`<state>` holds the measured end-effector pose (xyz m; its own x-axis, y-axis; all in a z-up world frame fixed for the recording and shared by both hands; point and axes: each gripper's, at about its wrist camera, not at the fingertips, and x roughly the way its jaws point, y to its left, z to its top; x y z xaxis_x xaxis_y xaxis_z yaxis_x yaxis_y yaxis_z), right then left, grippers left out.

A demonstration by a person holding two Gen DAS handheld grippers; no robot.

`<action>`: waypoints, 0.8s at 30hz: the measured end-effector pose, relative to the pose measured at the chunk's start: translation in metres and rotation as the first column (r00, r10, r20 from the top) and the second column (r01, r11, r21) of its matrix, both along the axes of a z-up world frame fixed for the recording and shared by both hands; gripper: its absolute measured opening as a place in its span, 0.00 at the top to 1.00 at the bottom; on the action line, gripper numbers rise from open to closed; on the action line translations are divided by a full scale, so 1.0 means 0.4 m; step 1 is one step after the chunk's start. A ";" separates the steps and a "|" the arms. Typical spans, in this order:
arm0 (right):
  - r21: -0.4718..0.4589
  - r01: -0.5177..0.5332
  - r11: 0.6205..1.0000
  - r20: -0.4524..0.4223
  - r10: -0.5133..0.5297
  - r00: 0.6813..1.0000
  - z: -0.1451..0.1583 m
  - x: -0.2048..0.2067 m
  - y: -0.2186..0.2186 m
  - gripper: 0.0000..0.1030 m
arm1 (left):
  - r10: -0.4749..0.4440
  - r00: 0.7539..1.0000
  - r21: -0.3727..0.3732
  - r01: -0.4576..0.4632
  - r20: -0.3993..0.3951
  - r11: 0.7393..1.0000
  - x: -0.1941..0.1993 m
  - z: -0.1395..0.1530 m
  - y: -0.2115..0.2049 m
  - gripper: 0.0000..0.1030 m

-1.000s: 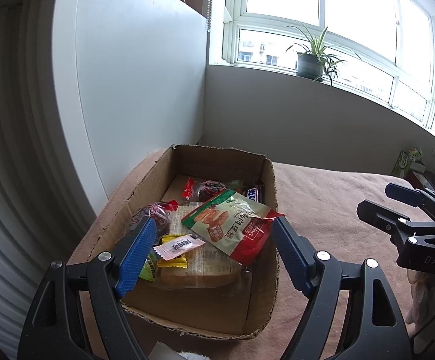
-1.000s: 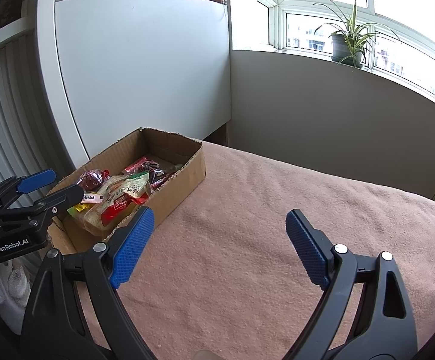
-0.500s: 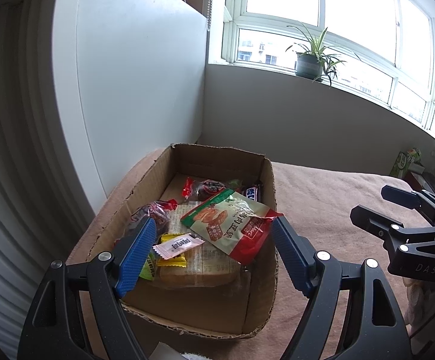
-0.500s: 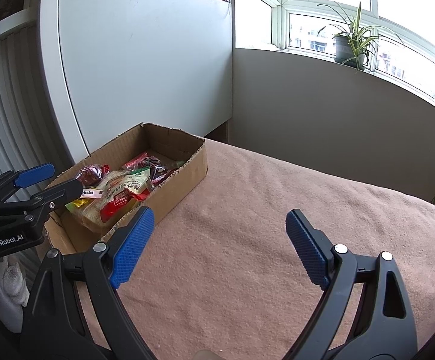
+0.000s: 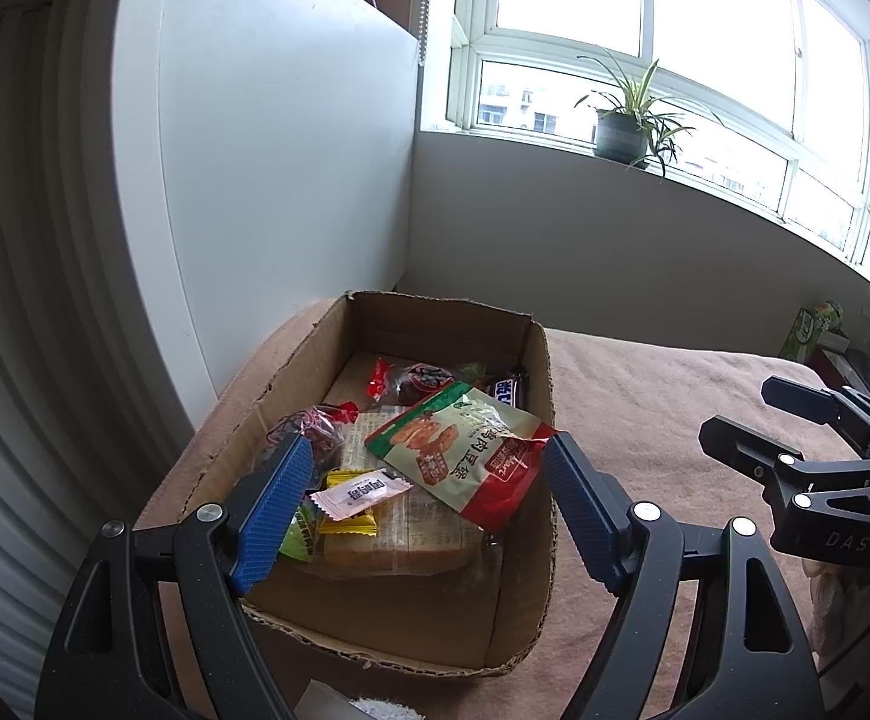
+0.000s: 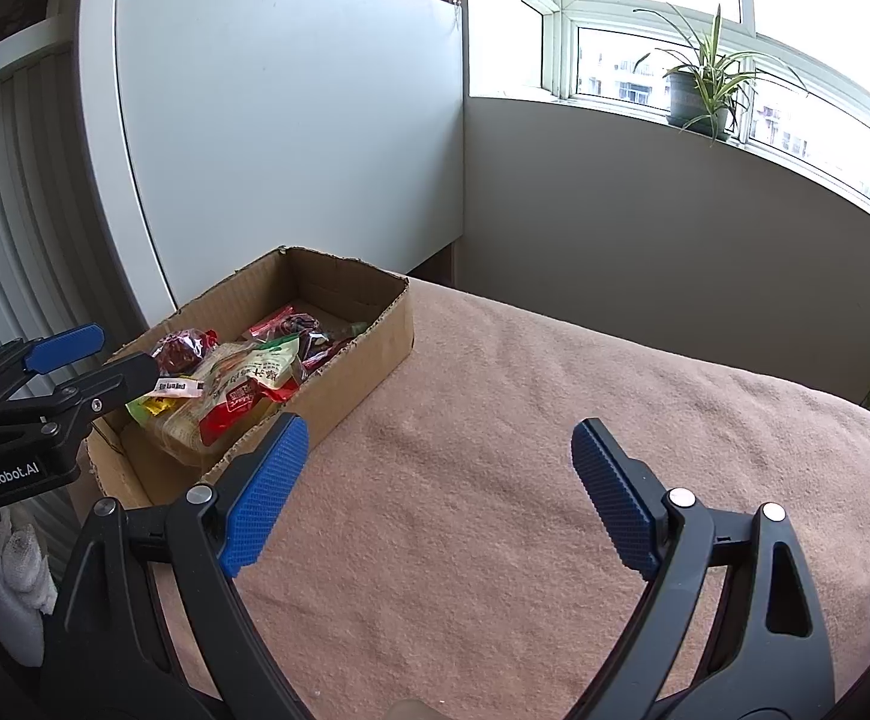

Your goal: Organize snacks

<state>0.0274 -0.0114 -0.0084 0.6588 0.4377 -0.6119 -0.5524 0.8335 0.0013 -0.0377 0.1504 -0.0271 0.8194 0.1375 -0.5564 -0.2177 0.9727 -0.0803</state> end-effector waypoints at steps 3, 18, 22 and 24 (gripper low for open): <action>-0.001 -0.002 1.000 -0.002 0.002 1.000 -0.001 0.001 0.000 0.11 | 0.002 1.000 -0.001 -0.002 -0.003 1.000 0.001 -0.001 0.001 0.23; -0.006 -0.003 1.000 -0.003 0.003 1.000 -0.004 0.000 0.000 0.11 | 0.020 1.000 0.004 -0.020 -0.004 1.000 0.000 0.001 0.001 0.23; -0.007 -0.004 1.000 -0.003 0.004 1.000 -0.003 -0.001 0.000 0.11 | 0.014 1.000 0.025 -0.015 0.016 1.000 -0.006 0.004 -0.007 0.23; -0.009 -0.003 1.000 -0.004 0.003 1.000 -0.004 0.000 -0.001 0.11 | 0.014 1.000 0.027 -0.014 0.016 1.000 -0.005 0.004 -0.009 0.23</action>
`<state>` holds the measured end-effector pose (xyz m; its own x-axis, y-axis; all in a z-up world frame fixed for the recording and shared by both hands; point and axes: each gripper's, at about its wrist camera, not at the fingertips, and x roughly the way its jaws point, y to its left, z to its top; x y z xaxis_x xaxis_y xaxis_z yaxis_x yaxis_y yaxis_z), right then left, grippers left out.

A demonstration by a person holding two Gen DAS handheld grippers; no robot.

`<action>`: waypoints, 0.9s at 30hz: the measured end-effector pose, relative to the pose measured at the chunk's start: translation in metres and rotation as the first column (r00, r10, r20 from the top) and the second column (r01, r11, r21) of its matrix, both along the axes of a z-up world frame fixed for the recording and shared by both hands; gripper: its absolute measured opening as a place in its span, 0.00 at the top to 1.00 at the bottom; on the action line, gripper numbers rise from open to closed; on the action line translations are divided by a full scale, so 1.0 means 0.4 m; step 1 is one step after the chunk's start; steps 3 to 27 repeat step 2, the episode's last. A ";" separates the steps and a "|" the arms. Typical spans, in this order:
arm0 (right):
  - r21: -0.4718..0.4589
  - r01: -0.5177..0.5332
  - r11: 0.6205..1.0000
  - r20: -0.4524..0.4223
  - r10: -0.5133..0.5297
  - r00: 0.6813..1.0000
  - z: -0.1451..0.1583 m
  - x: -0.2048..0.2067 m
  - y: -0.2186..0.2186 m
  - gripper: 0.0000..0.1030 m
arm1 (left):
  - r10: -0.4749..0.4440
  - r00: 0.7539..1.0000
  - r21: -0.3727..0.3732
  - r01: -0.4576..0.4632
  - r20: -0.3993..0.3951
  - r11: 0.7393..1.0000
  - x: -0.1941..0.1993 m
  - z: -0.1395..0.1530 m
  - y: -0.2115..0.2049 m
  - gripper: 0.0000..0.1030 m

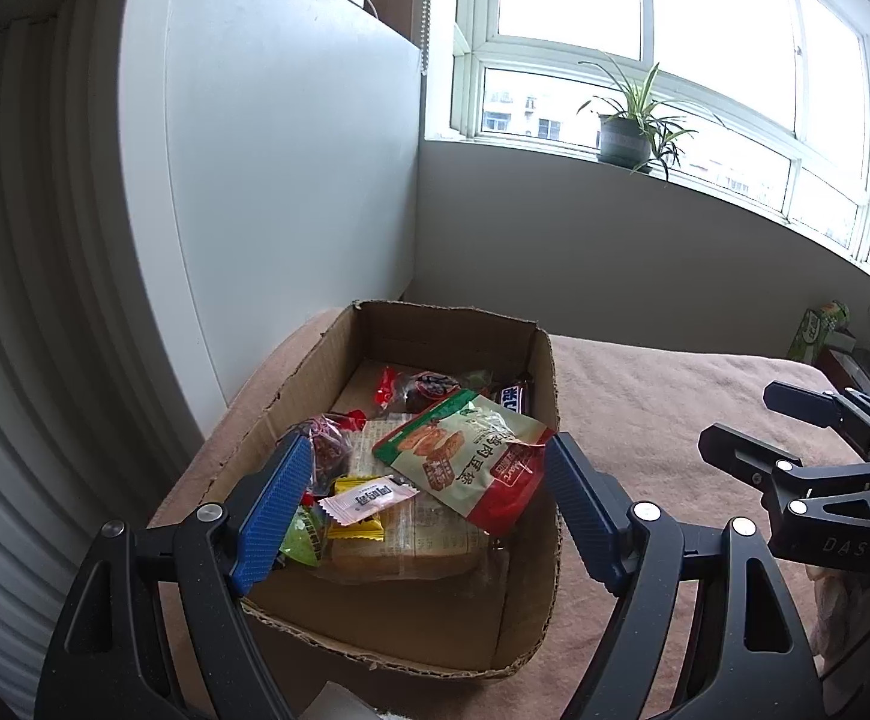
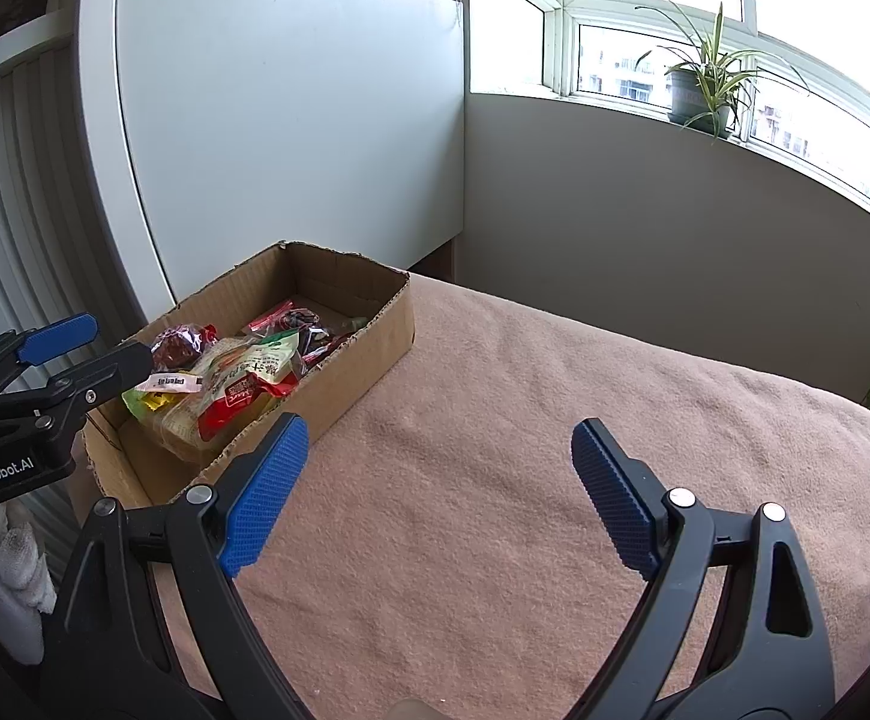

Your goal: Organize snacks

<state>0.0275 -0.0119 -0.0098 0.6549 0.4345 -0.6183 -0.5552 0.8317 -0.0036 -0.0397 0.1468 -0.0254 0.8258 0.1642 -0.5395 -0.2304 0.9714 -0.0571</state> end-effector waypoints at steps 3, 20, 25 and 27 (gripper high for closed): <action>0.001 0.002 1.000 -0.001 -0.002 1.000 0.000 0.002 -0.002 0.11 | 0.001 1.000 0.003 -0.001 -0.004 1.000 0.003 0.000 -0.001 0.23; 0.001 0.002 1.000 -0.001 -0.002 1.000 0.000 0.002 -0.002 0.11 | 0.001 1.000 0.003 -0.001 -0.004 1.000 0.003 0.000 -0.001 0.23; 0.001 0.002 1.000 -0.001 -0.002 1.000 0.000 0.002 -0.002 0.11 | 0.001 1.000 0.003 -0.001 -0.004 1.000 0.003 0.000 -0.001 0.23; 0.001 0.002 1.000 -0.001 -0.002 1.000 0.000 0.002 -0.002 0.11 | 0.001 1.000 0.003 -0.001 -0.004 1.000 0.003 0.000 -0.001 0.23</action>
